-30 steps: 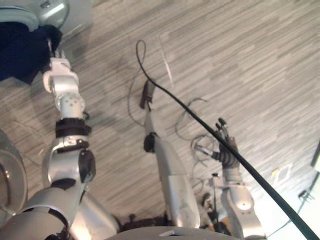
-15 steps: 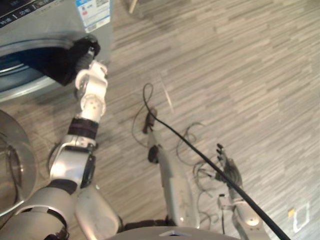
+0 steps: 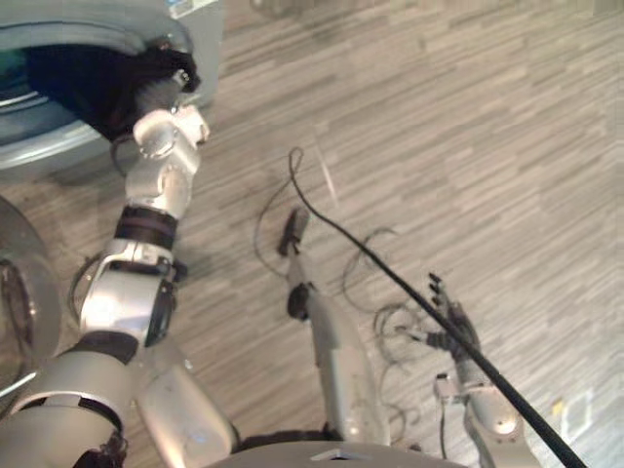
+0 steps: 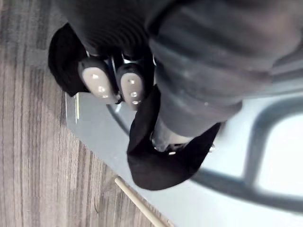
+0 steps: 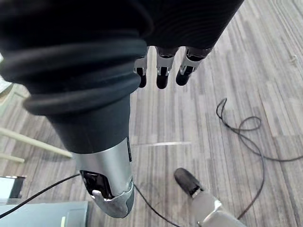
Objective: Pick up the laundry basket with both hands and put the clothes into the washing machine.
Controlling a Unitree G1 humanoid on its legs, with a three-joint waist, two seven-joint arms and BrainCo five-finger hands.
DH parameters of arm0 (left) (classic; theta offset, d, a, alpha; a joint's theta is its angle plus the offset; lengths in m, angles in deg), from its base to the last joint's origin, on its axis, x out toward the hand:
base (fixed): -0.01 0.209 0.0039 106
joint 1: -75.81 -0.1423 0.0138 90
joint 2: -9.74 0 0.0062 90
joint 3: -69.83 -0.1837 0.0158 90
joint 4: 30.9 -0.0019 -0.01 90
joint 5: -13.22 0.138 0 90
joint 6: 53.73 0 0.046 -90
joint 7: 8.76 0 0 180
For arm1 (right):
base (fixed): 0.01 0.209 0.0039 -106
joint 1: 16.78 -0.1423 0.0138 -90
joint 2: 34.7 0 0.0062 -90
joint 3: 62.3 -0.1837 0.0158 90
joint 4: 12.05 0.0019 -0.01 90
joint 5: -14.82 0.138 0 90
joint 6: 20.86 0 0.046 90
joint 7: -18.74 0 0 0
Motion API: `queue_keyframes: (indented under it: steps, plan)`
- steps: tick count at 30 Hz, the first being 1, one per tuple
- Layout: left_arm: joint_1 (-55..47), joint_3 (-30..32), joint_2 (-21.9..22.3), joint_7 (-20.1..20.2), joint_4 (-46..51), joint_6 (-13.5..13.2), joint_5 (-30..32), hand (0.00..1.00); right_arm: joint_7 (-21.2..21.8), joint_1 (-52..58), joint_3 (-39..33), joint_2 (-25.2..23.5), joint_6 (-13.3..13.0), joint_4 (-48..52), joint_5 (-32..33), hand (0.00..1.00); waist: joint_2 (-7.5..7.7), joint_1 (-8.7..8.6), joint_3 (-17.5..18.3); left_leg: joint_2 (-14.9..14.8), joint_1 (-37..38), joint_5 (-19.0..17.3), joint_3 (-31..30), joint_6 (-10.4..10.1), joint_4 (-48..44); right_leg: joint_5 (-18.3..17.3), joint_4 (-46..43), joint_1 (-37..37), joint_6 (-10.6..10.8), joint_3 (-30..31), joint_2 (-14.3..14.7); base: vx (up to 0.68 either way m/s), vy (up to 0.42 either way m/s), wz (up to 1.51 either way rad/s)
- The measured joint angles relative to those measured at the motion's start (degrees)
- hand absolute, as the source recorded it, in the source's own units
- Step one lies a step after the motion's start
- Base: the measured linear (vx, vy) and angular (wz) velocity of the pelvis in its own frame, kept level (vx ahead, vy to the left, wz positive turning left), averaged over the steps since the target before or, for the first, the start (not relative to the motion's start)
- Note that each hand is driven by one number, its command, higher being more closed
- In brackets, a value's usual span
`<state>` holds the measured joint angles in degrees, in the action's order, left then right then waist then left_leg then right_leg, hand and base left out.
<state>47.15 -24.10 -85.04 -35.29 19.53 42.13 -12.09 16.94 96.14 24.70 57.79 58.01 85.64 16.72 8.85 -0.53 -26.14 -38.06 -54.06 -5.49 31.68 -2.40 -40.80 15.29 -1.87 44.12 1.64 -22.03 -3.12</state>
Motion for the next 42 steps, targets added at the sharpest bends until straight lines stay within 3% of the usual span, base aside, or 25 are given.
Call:
queue_keyframes:
  steps: [1, 2, 3, 4, 5, 13, 17, 20, 22, 25, 28, 32, 34, 37, 41, 42]
  plan:
    - [0.01, -0.71, -0.60, 0.64, 0.00, 0.31, 2.42, 1.00, 0.05, -0.82, 0.04, -0.03, 0.01, -0.02, 0.00, 0.00, 0.00, -0.07, 0.00, 0.38, -0.11, 0.10, 0.06, 0.00, 0.45, -0.92, 0.69, -0.03, 0.61, -0.02, -0.03, 0.02, 0.033, -0.08]
    - [0.15, -1.04, -1.32, 1.65, 0.00, 1.13, 7.42, 1.00, 0.04, -2.72, 0.11, -0.08, 0.03, -0.16, 0.00, 0.00, -0.06, 0.01, -0.03, 0.79, -0.08, 0.48, 0.49, 0.89, 2.22, -4.18, 1.11, 0.18, 2.07, -0.71, -0.25, 0.02, 0.029, -0.09]
    - [0.33, -1.29, -1.38, 2.34, 0.00, 2.23, 11.54, 1.00, 0.08, -3.52, 0.19, -0.16, 0.02, -0.16, -0.01, 0.00, -0.11, 0.17, -0.06, 0.72, -0.14, 0.66, 0.62, 1.28, 2.18, -4.56, -1.19, 0.88, 0.62, -0.82, -0.59, 0.02, 0.048, 0.27]
    - [0.38, -2.70, -1.38, 3.65, 0.00, 3.40, 14.76, 1.00, 0.00, -3.12, -0.08, -0.61, -0.32, 0.09, 0.02, 0.00, -0.01, -0.30, -0.01, 1.47, -0.86, 0.57, -0.73, 0.97, 0.86, -0.94, -1.43, 0.19, -0.76, -1.06, -1.36, 0.03, 0.087, 0.39]
    - [0.79, -4.61, -1.38, 4.57, 0.00, 4.04, 16.61, 1.00, -0.09, -3.07, -0.23, -1.47, -0.51, 0.37, 0.02, 0.00, -0.02, 0.57, -0.01, 1.46, -1.16, 0.15, -1.42, 0.79, 0.06, 0.59, -1.15, -0.11, -0.24, -0.97, -1.31, 0.03, 0.087, 0.42]
    - [0.93, -5.80, -0.82, 5.81, -0.93, 4.15, 16.20, 1.00, 0.46, -2.75, 2.81, -2.70, -1.19, -0.18, -0.02, 0.00, -0.02, 0.12, -0.01, 1.49, -1.52, -1.23, -2.25, 1.94, -1.99, -0.83, -1.22, -1.52, 0.07, -1.41, -1.86, 0.02, 0.068, 0.04]
    - [0.93, -4.91, -0.33, 4.95, -1.26, 4.14, 8.81, 1.00, 0.47, -2.72, 3.05, -2.72, -1.19, -0.96, -0.10, 0.00, -0.02, -0.43, -0.01, 1.45, -0.94, -1.80, -2.09, 2.33, -2.60, -0.78, -0.94, -2.32, 0.00, -1.86, -2.09, 0.02, 0.060, -0.01]
    - [0.95, -2.31, 0.49, 2.14, -1.27, 3.49, -1.58, 1.00, 0.41, -2.69, 3.07, -2.71, -0.82, -2.52, -0.20, 0.00, -0.02, -0.98, 0.00, 1.31, -0.05, -2.07, -1.40, 2.24, -2.73, -1.26, -0.15, -2.85, -0.78, -1.84, -1.91, 0.01, 0.029, -0.11]
    - [0.96, 0.49, 1.75, -0.97, -1.77, 1.56, -10.33, 1.00, 0.18, -2.55, 3.23, -2.61, -0.43, -2.20, -0.74, 0.00, -0.02, -1.83, 0.00, 1.39, 1.39, -2.14, -0.37, 2.39, -1.79, -3.96, 1.17, -4.04, -1.24, -2.03, -1.66, 0.01, 0.021, -0.13]
    - [0.97, 1.74, 1.99, -4.11, -1.77, -0.84, -17.64, 1.00, -0.02, -2.08, 3.47, -2.10, -0.07, -2.12, -2.53, 0.00, -0.02, -2.56, 0.00, 1.43, 2.65, -1.81, 0.78, 2.66, -0.55, -8.28, 0.86, -4.16, 0.00, -2.15, -1.70, 0.03, 0.014, -0.15]
    - [1.00, 4.87, 4.25, -6.60, -1.69, -1.30, -18.44, 1.00, -0.06, 0.59, 3.44, -2.12, 0.09, -1.92, -4.22, 0.00, 0.05, -2.65, 0.06, 0.82, 3.01, -2.69, 0.82, 2.26, -2.07, -6.40, 0.47, -4.47, -0.24, -1.78, -1.66, 0.03, 0.042, -0.04]
    - [2.79, 9.78, 7.17, -13.75, -1.43, -2.24, -17.74, 1.00, -0.11, 1.68, 3.16, -1.72, 0.06, -1.95, -4.65, 0.00, 0.06, -3.04, 0.07, 0.34, 3.35, -3.70, 1.23, 1.63, -3.13, -4.61, 1.05, -4.45, -0.45, -0.76, -1.44, 0.04, 0.042, -0.11]
    - [3.19, 10.26, 7.64, -15.96, -1.43, -2.24, -17.07, 1.00, -0.27, 1.68, 2.72, -1.47, 0.04, -1.87, -4.64, 0.00, 0.07, -2.86, 0.07, -0.39, 3.24, -4.91, 1.25, 1.07, -4.68, -1.84, 1.09, -4.38, -0.39, -0.32, -1.40, 0.02, 0.055, -0.11]
    - [4.00, 9.94, 7.64, -18.93, -1.45, -1.91, -16.16, 1.00, -0.29, 1.72, 2.72, -0.15, -0.02, -1.91, -4.65, 0.00, 0.07, -2.88, 0.07, -0.44, 3.00, -5.18, 1.33, 1.14, -4.96, -1.82, 1.24, -4.19, -0.33, 0.00, -1.39, 0.02, 0.042, -0.06]
    - [4.37, 7.45, 7.41, -17.82, -1.66, 0.00, -15.98, 1.00, -0.21, 1.74, 2.73, 0.57, -0.06, -1.88, -4.64, 0.00, 0.06, -2.71, 0.07, 1.75, 2.78, -4.75, 1.20, 1.53, -3.48, -2.76, 1.16, -3.97, 0.67, 0.01, -2.72, 0.00, 0.039, 0.18]
    - [4.37, 6.06, 7.02, -16.38, -2.02, 0.63, -15.95, 1.00, -0.16, 1.63, 2.73, 0.59, -0.15, -1.74, -4.64, 0.00, 0.06, -2.60, 0.07, 2.74, 2.94, -4.34, 1.20, 1.76, -2.38, -4.55, 1.12, -3.99, 0.95, -0.06, -3.07, 0.02, 0.029, 0.22]
